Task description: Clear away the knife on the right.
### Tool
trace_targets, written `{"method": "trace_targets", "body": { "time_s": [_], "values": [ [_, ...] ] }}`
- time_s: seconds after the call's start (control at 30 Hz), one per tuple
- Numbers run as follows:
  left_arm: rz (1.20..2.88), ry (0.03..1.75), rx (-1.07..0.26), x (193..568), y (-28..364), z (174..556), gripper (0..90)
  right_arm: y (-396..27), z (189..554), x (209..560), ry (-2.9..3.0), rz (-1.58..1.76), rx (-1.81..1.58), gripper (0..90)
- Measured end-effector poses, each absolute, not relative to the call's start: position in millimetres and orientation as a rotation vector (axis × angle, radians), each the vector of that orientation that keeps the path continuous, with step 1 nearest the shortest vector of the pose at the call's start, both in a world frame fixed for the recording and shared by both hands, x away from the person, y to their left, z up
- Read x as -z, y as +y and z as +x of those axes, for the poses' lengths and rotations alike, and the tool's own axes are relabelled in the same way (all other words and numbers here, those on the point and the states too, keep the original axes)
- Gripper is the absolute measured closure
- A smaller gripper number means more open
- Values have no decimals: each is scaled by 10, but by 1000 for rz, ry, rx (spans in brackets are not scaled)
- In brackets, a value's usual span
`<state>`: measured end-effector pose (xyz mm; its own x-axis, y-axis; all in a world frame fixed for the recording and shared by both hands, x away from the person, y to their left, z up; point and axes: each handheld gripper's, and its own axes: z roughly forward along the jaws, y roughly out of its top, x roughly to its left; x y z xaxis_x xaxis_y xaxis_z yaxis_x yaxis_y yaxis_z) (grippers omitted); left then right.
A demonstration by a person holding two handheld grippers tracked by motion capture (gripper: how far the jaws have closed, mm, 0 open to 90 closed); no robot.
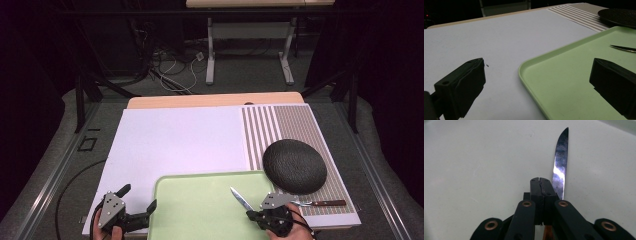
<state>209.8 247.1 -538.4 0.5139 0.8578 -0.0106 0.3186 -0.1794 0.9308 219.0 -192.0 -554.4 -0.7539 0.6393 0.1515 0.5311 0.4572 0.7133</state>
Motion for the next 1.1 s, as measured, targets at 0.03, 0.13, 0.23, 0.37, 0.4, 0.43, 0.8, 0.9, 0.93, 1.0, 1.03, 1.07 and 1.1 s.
{"method": "trace_targets", "body": {
  "time_s": [0.03,0.13,0.23,0.37,0.4,0.43,0.8,0.9,0.93,1.0,1.03,1.07,1.1],
  "values": [
    [1741,995,-666,5384,2471,2098,5,-1920,2202,5559,2570,1027,-1175,900],
    [1741,994,-665,5384,2475,2098,5,-1925,2225,5584,2564,1060,-1199,900],
    [1735,1000,-659,5387,2471,2099,5,-1941,2241,5584,2558,1072,-1197,900],
    [1738,999,-661,5386,2473,2098,5,-1978,2259,5577,2551,1088,-1177,900],
    [1737,999,-660,5386,2473,2098,5,-1986,2265,5578,2545,1099,-1181,900],
    [1736,1000,-660,5386,2474,2098,5,-2001,2270,5572,2544,1103,-1174,900],
    [1738,997,-665,5385,2479,2098,5,-2156,2338,5559,2509,1196,-1151,900],
    [1739,997,-664,5385,2478,2099,5,-2187,2348,5561,2486,1217,-1152,900],
    [1739,997,-664,5385,2478,2099,5,-2193,2349,5559,2481,1229,-1155,900],
    [1738,997,-664,5385,2478,2098,5,-2213,2353,5554,2482,1237,-1142,900],
    [1738,997,-664,5385,2479,2098,5,-2223,2357,5560,2467,1232,-1149,900],
    [1739,997,-664,5385,2479,2097,5,-2237,2358,5554,2474,1234,-1137,900],
    [1739,997,-664,5385,2479,2097,5,-2246,2360,5557,2466,1244,-1139,900]
  ]
}}
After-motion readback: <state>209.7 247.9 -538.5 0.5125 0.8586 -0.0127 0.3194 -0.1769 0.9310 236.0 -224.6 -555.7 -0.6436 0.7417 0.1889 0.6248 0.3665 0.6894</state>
